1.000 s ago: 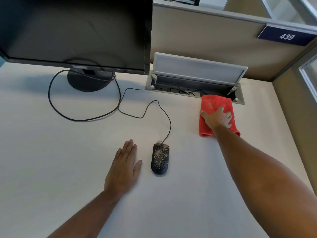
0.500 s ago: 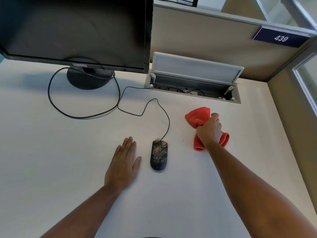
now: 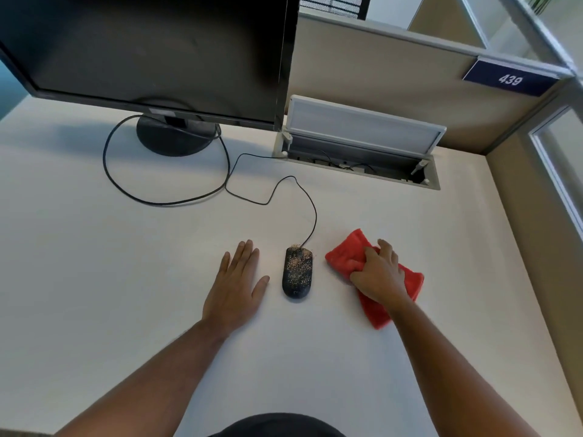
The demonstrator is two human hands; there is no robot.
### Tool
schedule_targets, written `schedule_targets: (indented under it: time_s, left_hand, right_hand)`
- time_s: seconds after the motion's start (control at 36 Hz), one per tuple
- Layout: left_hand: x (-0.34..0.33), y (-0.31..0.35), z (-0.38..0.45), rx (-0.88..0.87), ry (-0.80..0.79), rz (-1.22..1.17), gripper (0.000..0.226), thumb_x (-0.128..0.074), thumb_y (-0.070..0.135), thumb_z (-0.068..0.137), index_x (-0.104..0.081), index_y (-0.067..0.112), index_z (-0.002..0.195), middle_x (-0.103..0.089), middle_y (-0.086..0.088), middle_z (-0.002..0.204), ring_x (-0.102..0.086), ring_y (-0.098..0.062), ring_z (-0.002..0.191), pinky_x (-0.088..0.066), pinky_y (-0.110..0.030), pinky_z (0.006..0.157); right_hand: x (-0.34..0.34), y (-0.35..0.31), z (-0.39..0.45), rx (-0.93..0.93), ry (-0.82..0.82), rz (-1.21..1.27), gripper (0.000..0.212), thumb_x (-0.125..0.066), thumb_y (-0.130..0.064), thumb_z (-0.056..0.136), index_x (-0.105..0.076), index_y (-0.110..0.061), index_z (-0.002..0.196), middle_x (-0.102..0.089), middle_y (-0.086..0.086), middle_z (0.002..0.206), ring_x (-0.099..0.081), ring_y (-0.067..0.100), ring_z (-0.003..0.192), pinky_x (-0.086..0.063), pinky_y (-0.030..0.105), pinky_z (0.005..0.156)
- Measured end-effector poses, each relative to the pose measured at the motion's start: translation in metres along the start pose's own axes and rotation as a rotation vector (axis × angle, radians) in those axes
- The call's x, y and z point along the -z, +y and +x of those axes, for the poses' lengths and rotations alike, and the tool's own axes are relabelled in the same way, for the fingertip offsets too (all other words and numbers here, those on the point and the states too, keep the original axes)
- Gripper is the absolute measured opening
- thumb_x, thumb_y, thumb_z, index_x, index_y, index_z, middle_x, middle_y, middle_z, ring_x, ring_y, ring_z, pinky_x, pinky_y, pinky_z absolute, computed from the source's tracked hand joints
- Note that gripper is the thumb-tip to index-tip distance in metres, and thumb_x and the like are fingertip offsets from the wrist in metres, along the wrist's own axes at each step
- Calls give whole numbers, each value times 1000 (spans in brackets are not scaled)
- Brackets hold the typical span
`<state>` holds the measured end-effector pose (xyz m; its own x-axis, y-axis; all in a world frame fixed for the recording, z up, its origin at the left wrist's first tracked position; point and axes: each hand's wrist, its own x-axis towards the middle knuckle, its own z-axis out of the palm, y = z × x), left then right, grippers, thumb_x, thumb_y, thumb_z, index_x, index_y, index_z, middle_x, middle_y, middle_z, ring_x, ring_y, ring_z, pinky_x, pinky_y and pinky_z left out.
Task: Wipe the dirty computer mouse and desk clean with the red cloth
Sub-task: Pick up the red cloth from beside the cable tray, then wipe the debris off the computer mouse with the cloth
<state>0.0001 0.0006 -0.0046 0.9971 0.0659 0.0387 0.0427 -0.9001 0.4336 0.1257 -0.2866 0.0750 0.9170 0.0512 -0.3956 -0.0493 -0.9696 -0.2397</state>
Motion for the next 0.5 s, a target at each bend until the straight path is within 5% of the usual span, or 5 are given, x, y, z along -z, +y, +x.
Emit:
schedule_targets:
  time_s: [0.06, 0.14, 0.25, 0.33, 0.5]
  left_hand:
    - [-1, 0, 1, -10, -3, 8, 70, -30, 47, 105, -35, 4, 159, -23, -12, 172, -16, -23, 161, 1, -37, 130]
    - [-1, 0, 2, -23, -1, 6, 68, -31, 45, 106, -38, 3, 158, -27, -13, 171, -20, -25, 160, -1, -37, 130]
    - [-1, 1, 8, -32, 8, -17, 66, -30, 42, 106, -39, 2, 157, -29, -13, 170, -22, -26, 159, -1, -36, 129]
    - [-4, -1, 11, -37, 12, -16, 66, -29, 42, 106, -38, 2, 158, -28, -13, 170, -20, -24, 160, -4, -38, 130]
    - [-7, -4, 11, -35, 17, -7, 66, -29, 42, 106, -35, 3, 159, -27, -13, 171, -20, -25, 160, -9, -42, 130]
  right_hand:
    - [0, -4, 0, -23, -97, 43, 87, -63, -49, 80, -34, -13, 153, -5, 8, 170, -7, 30, 155, -24, 57, 119]
    - [-10, -10, -3, -36, -67, 81, 110, -63, -74, 75, -26, -10, 156, -9, 9, 170, -8, 28, 157, -22, 57, 121]
    - [-26, -19, -13, 11, 195, 42, 64, -60, -48, 88, -45, -8, 135, -48, 11, 147, -42, 34, 137, -39, 54, 107]
    - [-19, -23, -15, 120, 207, 46, 25, -58, -19, 82, -54, -12, 106, -56, 7, 120, -55, 33, 109, -47, 45, 82]
    - [14, -48, -11, 278, 140, 158, 29, -57, -11, 79, -68, -21, 104, -51, -6, 112, -60, 24, 84, -48, 35, 72]
